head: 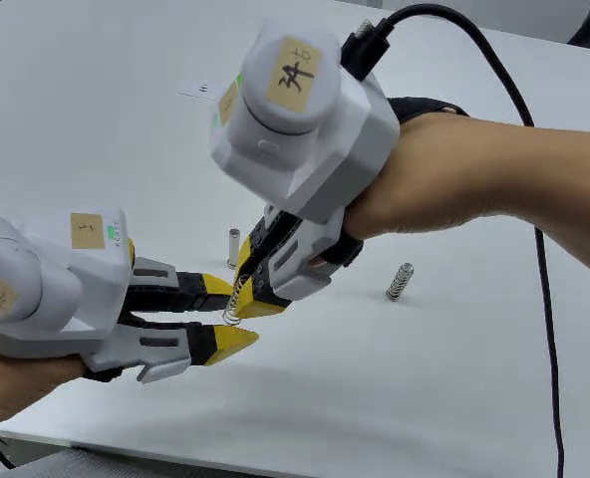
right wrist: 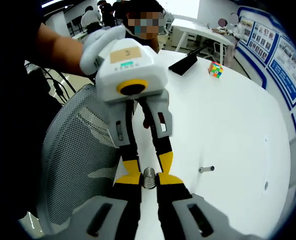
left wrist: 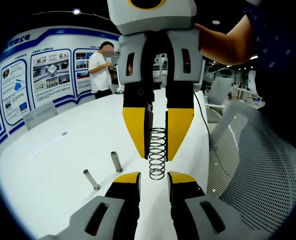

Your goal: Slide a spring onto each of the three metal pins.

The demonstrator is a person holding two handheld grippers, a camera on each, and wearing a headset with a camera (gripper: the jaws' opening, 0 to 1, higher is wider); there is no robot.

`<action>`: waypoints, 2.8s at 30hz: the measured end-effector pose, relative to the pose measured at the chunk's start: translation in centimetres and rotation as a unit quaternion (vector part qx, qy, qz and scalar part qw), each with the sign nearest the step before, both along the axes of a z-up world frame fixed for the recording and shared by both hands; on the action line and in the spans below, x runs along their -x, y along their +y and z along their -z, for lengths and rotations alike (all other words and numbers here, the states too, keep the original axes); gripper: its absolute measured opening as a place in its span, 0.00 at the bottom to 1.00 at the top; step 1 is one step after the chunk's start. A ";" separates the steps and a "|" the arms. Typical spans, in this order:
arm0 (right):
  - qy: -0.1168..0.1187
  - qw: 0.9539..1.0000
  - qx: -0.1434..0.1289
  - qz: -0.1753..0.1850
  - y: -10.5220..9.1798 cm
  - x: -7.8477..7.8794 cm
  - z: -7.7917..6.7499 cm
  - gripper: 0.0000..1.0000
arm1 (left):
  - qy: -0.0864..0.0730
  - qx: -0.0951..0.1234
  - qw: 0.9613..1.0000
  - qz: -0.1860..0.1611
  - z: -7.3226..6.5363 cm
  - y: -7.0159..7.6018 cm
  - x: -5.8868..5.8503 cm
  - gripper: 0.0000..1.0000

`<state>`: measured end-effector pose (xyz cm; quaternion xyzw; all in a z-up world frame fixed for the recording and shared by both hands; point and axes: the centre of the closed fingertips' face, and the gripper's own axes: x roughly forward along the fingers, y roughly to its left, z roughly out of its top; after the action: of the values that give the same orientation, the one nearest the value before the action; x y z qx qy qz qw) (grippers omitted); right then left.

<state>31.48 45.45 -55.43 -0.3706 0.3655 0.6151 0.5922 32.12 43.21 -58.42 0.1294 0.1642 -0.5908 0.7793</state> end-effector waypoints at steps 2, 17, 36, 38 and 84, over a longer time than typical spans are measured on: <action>-0.002 1.000 0.001 0.004 -0.2 -0.5 -0.1 0.12 | 0.003 0.001 1.000 -0.008 0.1 0.5 -0.2 0.26; -0.031 0.998 0.029 0.035 -1.9 -5.2 0.4 0.12 | 0.011 0.006 0.998 -0.063 -0.1 3.1 -1.1 0.41; -0.063 0.994 0.060 0.064 -0.3 -12.3 3.4 0.12 | 0.009 0.007 0.998 -0.059 -0.4 2.3 -0.5 0.45; -0.061 0.994 0.064 0.063 0.0 -12.6 3.7 0.12 | 0.010 0.006 0.998 -0.060 -0.3 2.4 -0.5 0.45; -0.024 0.993 0.104 0.059 1.1 -11.1 10.1 0.12 | 0.026 0.002 0.997 -0.076 0.6 3.8 -0.9 0.44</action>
<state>42.55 46.56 -65.51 -0.4224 0.4341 0.5290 0.5944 33.00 46.97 -59.01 0.0997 0.1923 -0.5338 0.8174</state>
